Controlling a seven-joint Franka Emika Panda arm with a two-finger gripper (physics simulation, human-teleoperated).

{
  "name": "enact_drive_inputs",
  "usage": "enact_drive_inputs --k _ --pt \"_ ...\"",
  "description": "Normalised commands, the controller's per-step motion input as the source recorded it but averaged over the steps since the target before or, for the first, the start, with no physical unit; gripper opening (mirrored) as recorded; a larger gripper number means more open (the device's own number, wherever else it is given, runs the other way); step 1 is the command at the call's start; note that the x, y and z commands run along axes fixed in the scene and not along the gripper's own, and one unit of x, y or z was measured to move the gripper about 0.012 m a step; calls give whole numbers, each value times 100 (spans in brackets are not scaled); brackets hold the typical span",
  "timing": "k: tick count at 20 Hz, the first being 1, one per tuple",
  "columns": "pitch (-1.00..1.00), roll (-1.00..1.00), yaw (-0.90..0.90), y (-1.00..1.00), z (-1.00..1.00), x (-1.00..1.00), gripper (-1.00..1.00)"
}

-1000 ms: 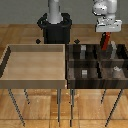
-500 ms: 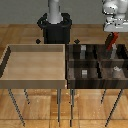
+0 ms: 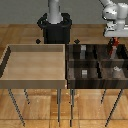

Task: Place the box of cereal into the appropriate compartment.

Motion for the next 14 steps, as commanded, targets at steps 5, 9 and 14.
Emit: enact_drive_inputs --k 5,9,14 --pt "0 0 0 0 -20 0 -100" --pt "0 0 0 0 0 0 -100" --pt "0 0 0 0 0 0 -100"
